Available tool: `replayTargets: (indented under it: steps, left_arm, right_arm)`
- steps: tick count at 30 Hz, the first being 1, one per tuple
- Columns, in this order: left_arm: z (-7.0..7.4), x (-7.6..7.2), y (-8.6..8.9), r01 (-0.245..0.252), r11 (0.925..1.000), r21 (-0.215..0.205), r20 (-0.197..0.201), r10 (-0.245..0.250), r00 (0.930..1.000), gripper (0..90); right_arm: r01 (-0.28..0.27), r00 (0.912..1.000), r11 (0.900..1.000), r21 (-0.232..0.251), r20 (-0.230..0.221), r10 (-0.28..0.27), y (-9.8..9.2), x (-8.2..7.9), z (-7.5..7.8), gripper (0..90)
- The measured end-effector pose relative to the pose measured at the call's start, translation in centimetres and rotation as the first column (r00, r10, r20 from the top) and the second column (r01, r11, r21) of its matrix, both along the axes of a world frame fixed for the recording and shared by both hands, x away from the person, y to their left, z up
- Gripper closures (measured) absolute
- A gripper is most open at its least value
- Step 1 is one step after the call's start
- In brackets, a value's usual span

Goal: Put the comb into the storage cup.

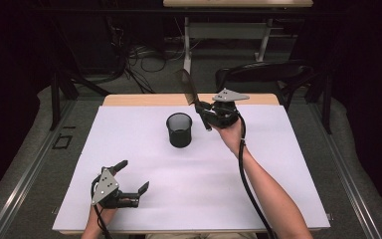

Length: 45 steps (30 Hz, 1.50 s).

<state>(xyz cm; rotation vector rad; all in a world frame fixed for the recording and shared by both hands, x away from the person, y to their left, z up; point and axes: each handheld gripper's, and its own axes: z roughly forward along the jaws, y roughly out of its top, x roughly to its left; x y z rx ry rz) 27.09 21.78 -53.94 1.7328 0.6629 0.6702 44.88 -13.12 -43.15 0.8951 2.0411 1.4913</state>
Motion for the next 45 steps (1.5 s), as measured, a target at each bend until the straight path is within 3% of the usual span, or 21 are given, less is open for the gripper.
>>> replayTargets:
  steps: [45]
  left_arm:
    - [0.0,0.0,-0.1,0.0,1.0,0.001,0.0,0.0,1.0,1.8]
  right_arm:
    - [0.008,0.9991,0.999,0.031,0.042,-0.01,2.4,1.7,0.3,72.6]
